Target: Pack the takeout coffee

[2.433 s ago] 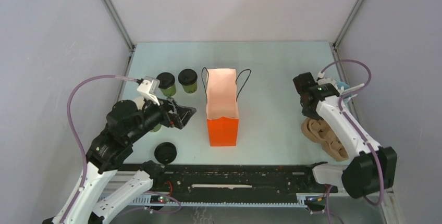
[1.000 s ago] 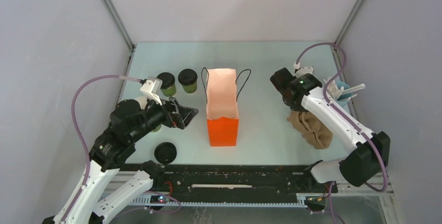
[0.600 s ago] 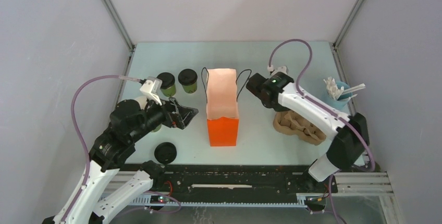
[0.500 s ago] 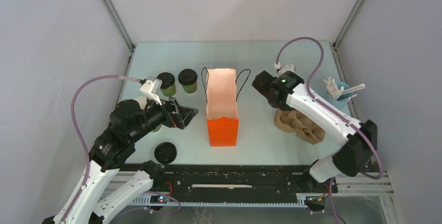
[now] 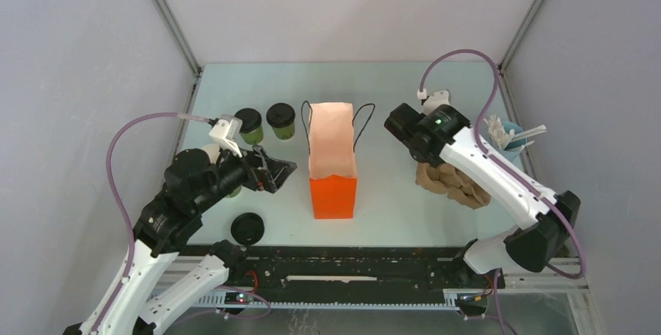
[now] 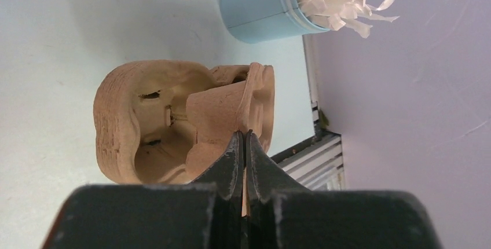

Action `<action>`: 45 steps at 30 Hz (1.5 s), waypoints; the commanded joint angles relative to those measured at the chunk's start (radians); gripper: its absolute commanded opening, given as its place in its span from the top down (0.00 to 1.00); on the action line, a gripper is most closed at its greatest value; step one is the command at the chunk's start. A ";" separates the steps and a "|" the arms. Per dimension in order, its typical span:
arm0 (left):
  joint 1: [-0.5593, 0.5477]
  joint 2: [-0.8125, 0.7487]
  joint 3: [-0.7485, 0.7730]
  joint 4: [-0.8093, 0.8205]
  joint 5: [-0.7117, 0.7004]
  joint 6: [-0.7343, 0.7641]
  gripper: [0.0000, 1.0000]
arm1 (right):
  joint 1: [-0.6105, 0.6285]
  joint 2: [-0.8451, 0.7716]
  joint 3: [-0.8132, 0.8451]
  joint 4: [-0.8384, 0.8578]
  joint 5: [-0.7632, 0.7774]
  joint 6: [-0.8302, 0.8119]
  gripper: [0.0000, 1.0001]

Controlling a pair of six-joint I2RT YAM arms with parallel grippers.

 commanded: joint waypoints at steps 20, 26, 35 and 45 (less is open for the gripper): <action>-0.005 0.018 0.019 0.030 0.009 -0.025 0.00 | 0.122 -0.096 0.154 0.064 0.088 -0.086 1.00; -0.005 0.044 0.033 0.099 0.095 -0.095 0.00 | 0.254 -0.398 0.076 0.517 -0.100 -0.399 1.00; -0.004 0.120 0.203 0.224 0.260 -0.248 0.00 | 0.264 -0.623 -0.091 1.102 -0.640 -0.791 1.00; 0.014 0.184 0.356 0.300 0.332 -0.506 0.00 | 0.325 -0.486 0.014 1.091 -1.066 -1.209 1.00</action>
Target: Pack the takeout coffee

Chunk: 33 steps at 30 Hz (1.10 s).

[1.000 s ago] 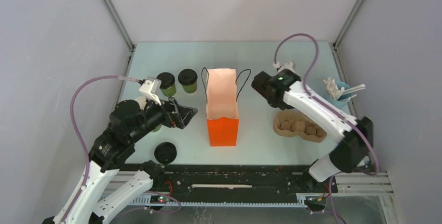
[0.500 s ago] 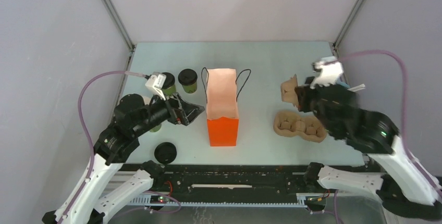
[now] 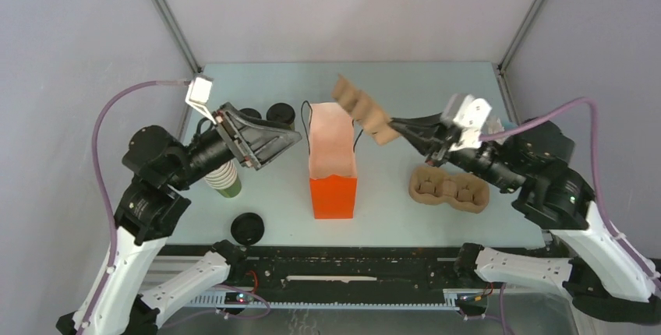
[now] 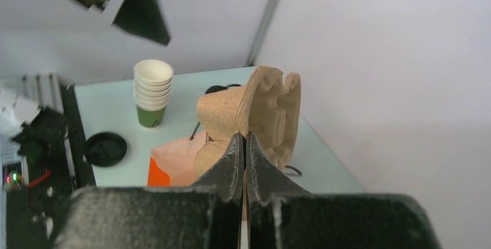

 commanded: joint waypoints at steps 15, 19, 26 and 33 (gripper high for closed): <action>0.077 0.107 0.087 0.043 0.081 -0.440 0.34 | 0.410 0.231 0.032 0.118 0.305 -0.738 1.00; 0.077 0.086 0.143 -0.163 -0.017 -0.300 0.31 | 0.407 0.230 0.006 0.135 0.339 -0.754 1.00; 0.077 0.047 0.138 -0.227 -0.083 -0.239 0.16 | 0.404 0.235 0.001 0.127 0.350 -0.761 1.00; 0.074 0.110 0.158 -0.168 0.005 -0.249 0.37 | 0.428 0.263 0.006 0.148 0.375 -0.796 1.00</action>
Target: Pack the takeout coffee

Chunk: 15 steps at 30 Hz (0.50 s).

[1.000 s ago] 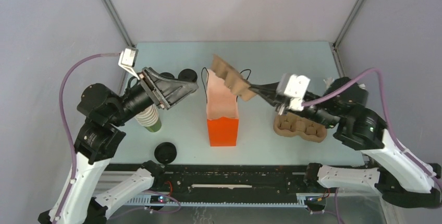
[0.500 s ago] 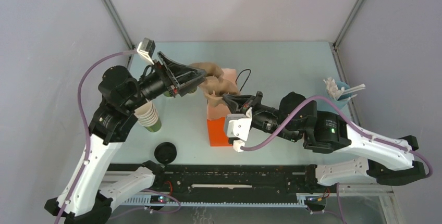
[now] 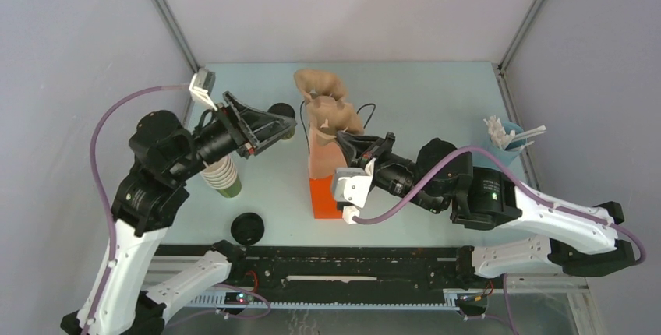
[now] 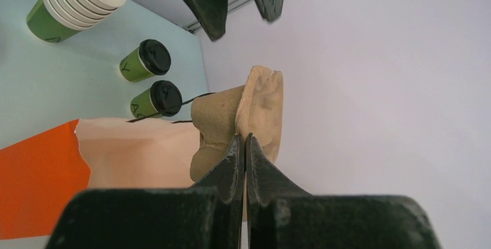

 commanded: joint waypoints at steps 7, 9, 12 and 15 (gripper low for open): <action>-0.014 0.079 0.050 0.029 0.043 0.046 0.41 | 0.024 0.039 0.016 0.050 0.052 -0.058 1.00; -0.019 0.083 0.058 0.030 0.035 0.050 0.40 | 0.027 0.041 0.016 0.050 0.052 -0.060 1.00; -0.020 0.091 0.064 0.031 0.031 0.051 0.42 | 0.034 0.045 0.016 0.051 0.054 -0.065 1.00; -0.026 0.105 0.069 0.037 0.035 0.049 0.51 | 0.041 0.053 0.016 0.052 0.063 -0.071 1.00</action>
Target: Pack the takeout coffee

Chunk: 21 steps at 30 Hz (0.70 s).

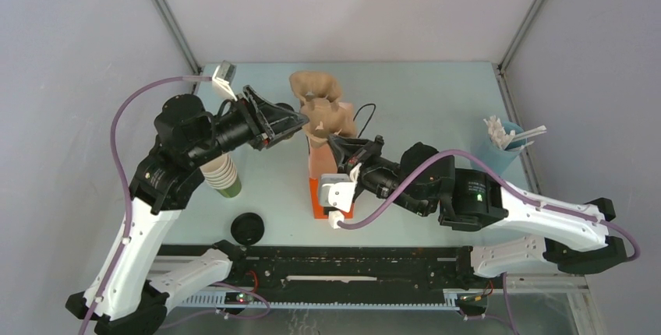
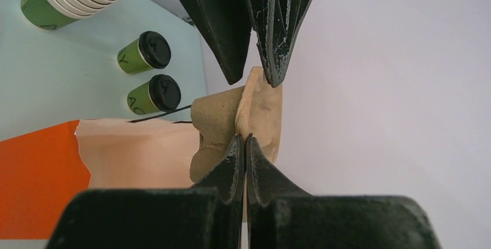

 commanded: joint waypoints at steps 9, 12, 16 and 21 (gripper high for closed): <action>-0.037 0.024 0.083 0.016 -0.007 0.053 0.77 | 0.036 0.023 0.011 0.041 0.063 -0.053 1.00; -0.042 0.030 0.094 0.008 -0.009 0.087 0.99 | 0.045 0.027 0.007 0.068 0.094 -0.040 0.95; -0.046 0.004 0.077 0.015 -0.049 0.183 1.00 | 0.061 -0.001 -0.026 0.086 0.156 0.066 0.53; -0.045 -0.028 0.034 -0.006 -0.107 0.357 1.00 | 0.017 -0.180 -0.077 -0.023 -0.081 0.450 0.10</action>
